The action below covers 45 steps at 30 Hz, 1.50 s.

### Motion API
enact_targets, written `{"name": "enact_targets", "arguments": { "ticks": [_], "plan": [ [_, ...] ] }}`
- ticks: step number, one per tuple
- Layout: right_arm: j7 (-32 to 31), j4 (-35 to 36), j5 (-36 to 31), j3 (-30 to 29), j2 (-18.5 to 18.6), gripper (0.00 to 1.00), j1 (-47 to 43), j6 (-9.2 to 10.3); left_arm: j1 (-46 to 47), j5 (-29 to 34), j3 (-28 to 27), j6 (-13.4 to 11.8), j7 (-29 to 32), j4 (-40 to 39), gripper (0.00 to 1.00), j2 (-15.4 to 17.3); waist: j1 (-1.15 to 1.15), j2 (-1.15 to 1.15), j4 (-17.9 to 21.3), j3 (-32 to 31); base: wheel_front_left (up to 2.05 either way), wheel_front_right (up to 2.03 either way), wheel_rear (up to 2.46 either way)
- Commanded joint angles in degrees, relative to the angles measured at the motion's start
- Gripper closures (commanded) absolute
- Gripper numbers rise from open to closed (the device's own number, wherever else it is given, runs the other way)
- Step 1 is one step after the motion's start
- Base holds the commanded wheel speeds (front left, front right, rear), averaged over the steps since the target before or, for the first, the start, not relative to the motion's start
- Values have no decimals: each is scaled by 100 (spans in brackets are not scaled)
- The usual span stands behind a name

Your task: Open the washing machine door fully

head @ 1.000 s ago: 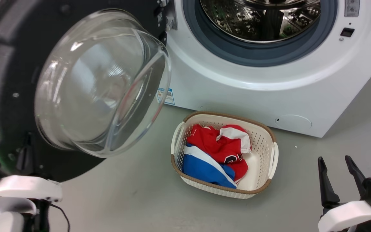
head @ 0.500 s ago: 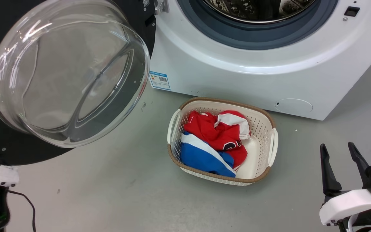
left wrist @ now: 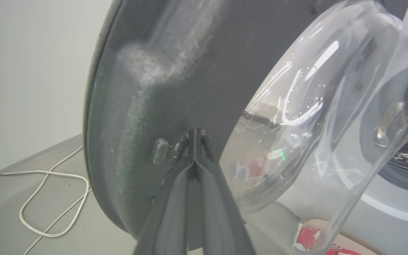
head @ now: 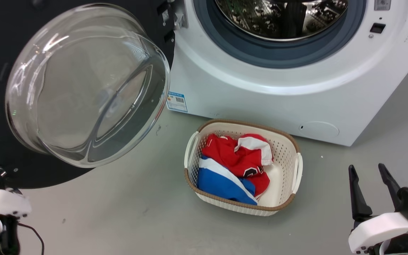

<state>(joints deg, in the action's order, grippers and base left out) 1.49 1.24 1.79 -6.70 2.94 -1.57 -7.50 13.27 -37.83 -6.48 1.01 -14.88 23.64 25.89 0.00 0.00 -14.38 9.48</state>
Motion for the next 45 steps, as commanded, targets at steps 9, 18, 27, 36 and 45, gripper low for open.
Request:
{"name": "enact_targets", "arguments": {
  "ticks": [9, 18, 27, 36, 45],
  "plan": [
    [70, -177, 178, 53, -11, 0, -327, 2, -978, 411, 406, -172, 36, -954, 100, -354, 0, 0, -157, -744, 0, 0, 0],
    [77, -169, 298, 58, -11, 0, -551, 2, -1694, 813, 1126, -450, 393, -2005, 100, -702, 0, 0, -263, -1042, 0, 0, 0],
    [49, -141, 284, 188, -10, 0, -496, 2, -1451, 1078, 1781, -446, 554, -2144, 100, -1023, 0, 0, 84, -1043, 0, 0, 0],
    [71, -192, 266, 365, -11, 0, -338, 2, -1104, 1156, 2001, -335, 466, -1758, 0, -1125, 0, 0, 827, -1034, 0, 0, 0],
    [52, -278, 210, 617, -11, 0, -164, 2, -933, 1303, 1973, -497, 295, -1370, 0, -1096, 0, 0, 1480, -1023, 0, 0, 0]
  ]
}}
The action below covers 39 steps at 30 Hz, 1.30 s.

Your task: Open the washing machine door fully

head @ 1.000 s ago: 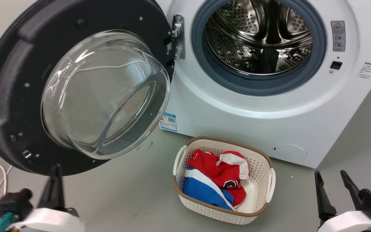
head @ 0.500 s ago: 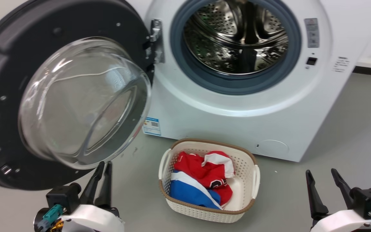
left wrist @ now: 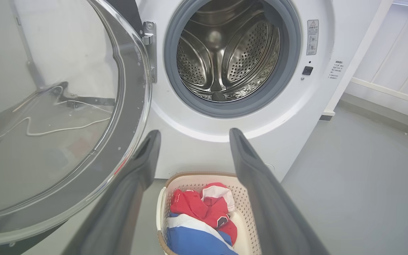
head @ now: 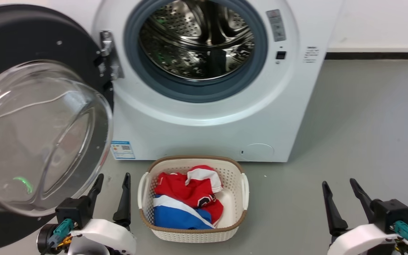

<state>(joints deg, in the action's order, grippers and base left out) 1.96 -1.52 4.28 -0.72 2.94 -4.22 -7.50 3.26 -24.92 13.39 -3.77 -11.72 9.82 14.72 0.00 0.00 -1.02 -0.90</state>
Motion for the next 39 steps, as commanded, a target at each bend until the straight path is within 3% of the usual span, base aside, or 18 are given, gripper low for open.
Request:
{"name": "enact_targets", "arguments": {
  "ticks": [1, 13, 36, 37, 39],
  "plan": [
    [14, -8, -32, 48, -11, 0, 111, 2, 71, 57, -14, -47, -35, 53, 0, 48, 0, 0, 203, 20, 0, 0, 0],
    [85, -59, 21, 61, -11, 0, 86, 2, 95, 302, -29, -331, -166, 296, 0, 130, 0, 0, 409, 36, 0, 0, 0],
    [83, -20, -6, 64, -11, 0, 118, 2, 25, 302, 111, -422, -92, 245, 0, 236, 0, 0, 277, 26, 0, 0, 0],
    [73, -48, 24, 59, 0, 100, 81, 0, 60, 298, 116, -409, -97, 268, 100, 229, 0, 0, 276, 26, 0, 0, 0],
    [69, -133, 35, 64, -1, 100, 21, 0, 13, 290, 128, -398, -95, 353, 100, 184, 0, 0, 276, 25, 0, 0, 0]
  ]
}}
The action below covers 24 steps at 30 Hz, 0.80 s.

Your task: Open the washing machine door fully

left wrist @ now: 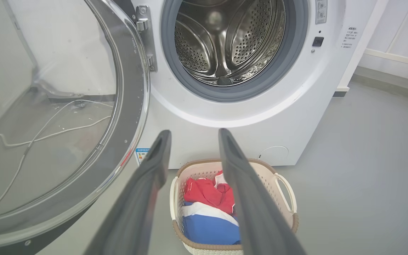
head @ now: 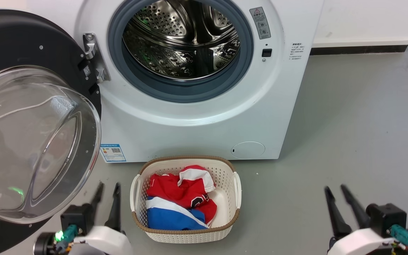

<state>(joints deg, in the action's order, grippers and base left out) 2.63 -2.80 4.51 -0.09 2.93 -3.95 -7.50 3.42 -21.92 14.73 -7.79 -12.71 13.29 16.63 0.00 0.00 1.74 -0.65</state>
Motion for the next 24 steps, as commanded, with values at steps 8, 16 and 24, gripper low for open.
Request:
{"name": "enact_targets", "arguments": {
  "ticks": [8, 16, 24],
  "plan": [
    [-54, -107, 863, -21, 21, 100, 63, 0, 17, -666, -204, 148, 188, 35, 100, -143, 0, 0, -10, 5, 0, 0, 0],
    [-125, -227, 1784, -58, 51, 100, 186, 0, 58, -1379, -420, 303, 382, 43, 100, -279, 0, 0, -21, 10, 0, 0, 0],
    [-191, -327, 2614, -94, 70, 100, 291, 0, 92, -2029, -618, 445, 558, 41, 100, -402, 0, 0, -32, 15, 0, 0, 0]
  ]
}}
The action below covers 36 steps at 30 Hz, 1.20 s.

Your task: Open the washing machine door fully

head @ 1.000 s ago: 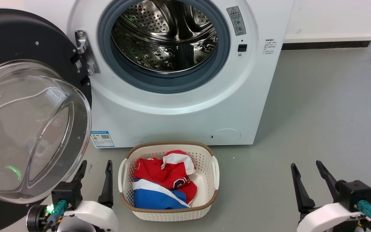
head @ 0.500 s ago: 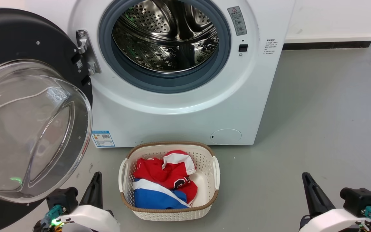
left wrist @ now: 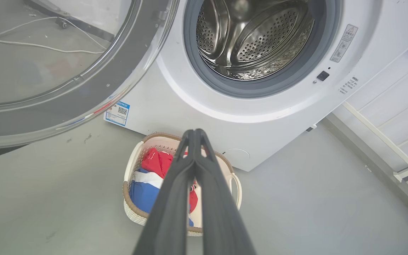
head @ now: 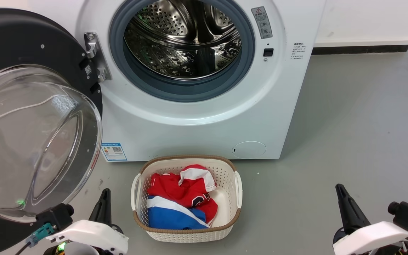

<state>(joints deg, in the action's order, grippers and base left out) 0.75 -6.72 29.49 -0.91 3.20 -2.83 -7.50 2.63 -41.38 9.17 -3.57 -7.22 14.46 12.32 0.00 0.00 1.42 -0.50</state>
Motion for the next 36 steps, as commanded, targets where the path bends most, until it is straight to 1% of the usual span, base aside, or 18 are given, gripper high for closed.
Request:
{"name": "enact_targets", "arguments": {
  "ticks": [1, 18, 36],
  "plan": [
    [-10, 53, 214, -17, 44, 100, 188, 0, 175, -161, -86, 39, 31, -77, 100, 13, 0, 0, -2, 1, 0, 0, 0],
    [-144, -130, 1726, -101, 67, 100, 370, 0, 232, -1354, -449, 301, 357, -76, 100, -220, 0, 0, -25, 12, 0, 0, 0],
    [-275, -296, 3047, -190, 73, 100, 539, 0, 288, -2410, -773, 531, 652, -71, 100, -428, 0, 0, -50, 24, 0, 0, 0]
  ]
}}
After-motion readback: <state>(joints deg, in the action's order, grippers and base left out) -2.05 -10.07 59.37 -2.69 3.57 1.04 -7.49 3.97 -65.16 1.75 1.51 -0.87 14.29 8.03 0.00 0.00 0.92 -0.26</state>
